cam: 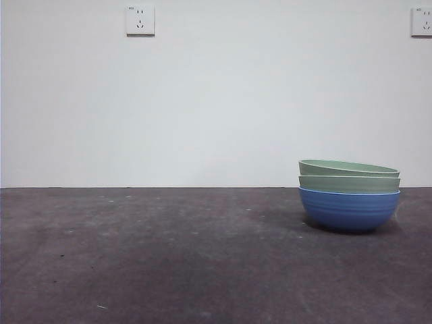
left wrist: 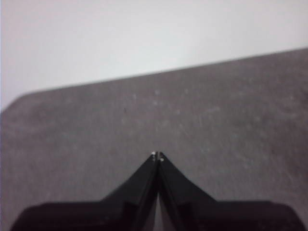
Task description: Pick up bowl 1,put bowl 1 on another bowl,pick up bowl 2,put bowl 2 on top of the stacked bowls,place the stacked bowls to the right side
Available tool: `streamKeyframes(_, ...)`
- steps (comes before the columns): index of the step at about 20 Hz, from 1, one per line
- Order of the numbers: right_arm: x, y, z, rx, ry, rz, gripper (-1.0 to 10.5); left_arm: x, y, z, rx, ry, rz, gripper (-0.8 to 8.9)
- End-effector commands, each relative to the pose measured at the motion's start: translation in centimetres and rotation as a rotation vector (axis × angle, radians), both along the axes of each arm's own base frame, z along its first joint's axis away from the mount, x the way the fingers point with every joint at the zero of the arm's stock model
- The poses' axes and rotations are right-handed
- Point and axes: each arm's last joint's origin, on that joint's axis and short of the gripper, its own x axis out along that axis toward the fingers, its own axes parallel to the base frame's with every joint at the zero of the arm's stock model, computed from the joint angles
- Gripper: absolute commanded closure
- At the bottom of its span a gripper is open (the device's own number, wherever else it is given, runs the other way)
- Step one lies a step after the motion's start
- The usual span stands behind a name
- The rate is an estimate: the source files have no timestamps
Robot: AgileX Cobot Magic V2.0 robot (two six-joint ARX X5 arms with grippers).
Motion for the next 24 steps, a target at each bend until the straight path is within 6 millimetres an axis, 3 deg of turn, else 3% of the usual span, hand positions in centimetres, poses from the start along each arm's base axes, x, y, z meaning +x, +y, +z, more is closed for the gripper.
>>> streamKeyframes(1, 0.0, 0.0, 0.0, -0.004, -0.005, 0.003, 9.4, 0.0, 0.0, -0.8, -0.036, 0.057, 0.002, 8.17)
streamKeyframes(20, 0.1, 0.0, 0.1, -0.016, -0.017, 0.02, 9.4, -0.1, 0.0, -1.2, -0.059, 0.097, 0.002, 8.17)
streamKeyframes(24, -0.2, -0.2, 1.2, -0.014, -0.225, 0.033, 9.4, -0.1, 0.0, -1.2, -0.059, 0.097, 0.002, 8.17)
